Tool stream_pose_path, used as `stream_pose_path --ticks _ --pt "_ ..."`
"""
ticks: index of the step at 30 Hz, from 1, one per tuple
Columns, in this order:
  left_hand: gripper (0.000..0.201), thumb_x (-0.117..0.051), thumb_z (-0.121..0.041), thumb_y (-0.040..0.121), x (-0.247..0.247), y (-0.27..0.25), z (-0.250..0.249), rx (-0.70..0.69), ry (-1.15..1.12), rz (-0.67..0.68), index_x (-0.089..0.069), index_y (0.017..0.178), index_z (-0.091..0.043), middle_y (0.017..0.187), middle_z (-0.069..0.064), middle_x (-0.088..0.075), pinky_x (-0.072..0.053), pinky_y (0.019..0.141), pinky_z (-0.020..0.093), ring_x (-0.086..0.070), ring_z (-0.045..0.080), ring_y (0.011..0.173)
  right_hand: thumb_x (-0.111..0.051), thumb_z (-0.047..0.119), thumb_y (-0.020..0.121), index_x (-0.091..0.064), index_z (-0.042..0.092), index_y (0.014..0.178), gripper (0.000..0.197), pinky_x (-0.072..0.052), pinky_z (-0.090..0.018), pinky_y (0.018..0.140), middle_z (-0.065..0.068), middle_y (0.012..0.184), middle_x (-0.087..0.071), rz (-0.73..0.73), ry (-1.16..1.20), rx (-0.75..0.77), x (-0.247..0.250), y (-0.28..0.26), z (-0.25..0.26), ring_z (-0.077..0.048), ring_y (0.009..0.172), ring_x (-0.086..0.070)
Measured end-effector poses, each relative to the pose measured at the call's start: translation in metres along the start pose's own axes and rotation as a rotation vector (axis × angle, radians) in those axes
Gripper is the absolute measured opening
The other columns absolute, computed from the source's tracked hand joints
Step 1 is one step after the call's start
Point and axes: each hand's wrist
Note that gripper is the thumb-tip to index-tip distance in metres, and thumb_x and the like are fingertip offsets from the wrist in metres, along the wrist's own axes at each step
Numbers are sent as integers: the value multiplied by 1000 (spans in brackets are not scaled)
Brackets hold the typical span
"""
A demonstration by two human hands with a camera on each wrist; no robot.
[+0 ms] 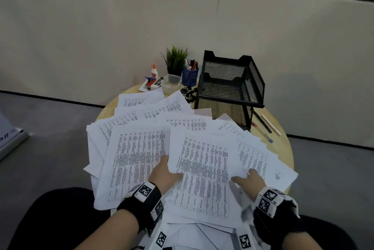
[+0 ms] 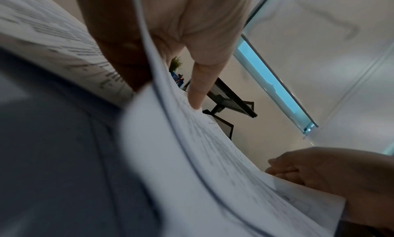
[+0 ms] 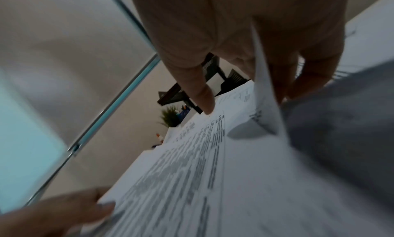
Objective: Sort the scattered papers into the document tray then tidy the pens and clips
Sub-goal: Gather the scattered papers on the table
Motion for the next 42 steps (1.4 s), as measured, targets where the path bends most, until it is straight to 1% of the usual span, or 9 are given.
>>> stream_pose_path --ticks 3,7,10,15,20,27,33,38,42 --pt "65 -67 -24 83 -9 0 -2 -13 81 43 -33 138 -16 124 0 -58 -48 88 28 -59 17 104 -63 34 84 -50 -1 117 50 -50 -35 82 -14 105 -57 -42 -57 -54 7 4 -8 -28 93 -58" --pt "65 -60 -35 87 -23 -4 -9 -73 249 119 -29 142 -16 133 4 -51 -45 96 32 -52 20 117 -65 20 85 -50 0 103 31 -40 -27 58 -10 85 -57 -26 96 -13 6 4 -13 -21 74 -53" --pt "66 -38 -53 93 -21 -5 -16 -32 632 49 -23 147 -18 150 7 -29 -30 110 40 -27 27 137 -69 14 81 -51 -6 116 44 -36 -26 58 -15 97 -55 -45 198 -9 7 7 -18 -25 85 -51" --pt "51 -21 -48 99 -5 0 -15 82 686 42 -26 147 -32 159 8 -1 -2 116 50 5 30 146 -62 2 77 -57 3 73 6 -40 -27 59 -12 68 -54 11 252 16 6 3 -24 -24 63 -52" --pt "52 -31 -34 98 7 15 7 36 546 -74 -24 148 -20 152 13 -26 -25 114 43 -25 30 139 -58 -5 77 -54 4 72 11 -43 -30 62 -15 72 -58 -8 257 105 1 1 -21 -26 67 -54" --pt "72 -43 -52 91 16 11 2 162 671 1 -7 150 -32 158 10 9 0 116 53 9 33 145 -58 -2 80 -54 1 91 12 -37 -27 55 -14 79 -56 -141 213 73 25 11 -45 -25 66 -50" --pt "53 -37 -36 96 2 22 -10 111 721 31 -21 146 -37 159 3 3 -1 112 62 8 25 146 -57 -2 85 -53 6 101 19 -38 -25 55 -10 84 -58 -102 299 142 18 4 -56 -19 69 -54" --pt "47 -26 -21 100 -6 28 -11 48 702 104 -29 144 -36 159 1 -5 2 111 63 1 21 147 -58 -3 83 -54 7 110 29 -50 -45 81 -14 99 -64 -2 410 221 -2 4 -46 -33 89 -61" --pt "52 -24 -14 100 -5 26 -12 22 731 79 -22 147 -36 159 -2 -7 -2 113 61 -3 19 147 -63 0 81 -53 6 111 32 -52 -35 68 -16 98 -65 34 478 248 -10 10 -38 -32 86 -64"
Point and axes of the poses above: each hand's wrist, its own y-axis towards the middle knuckle, its own x-axis out of the back of the hand, z = x × y
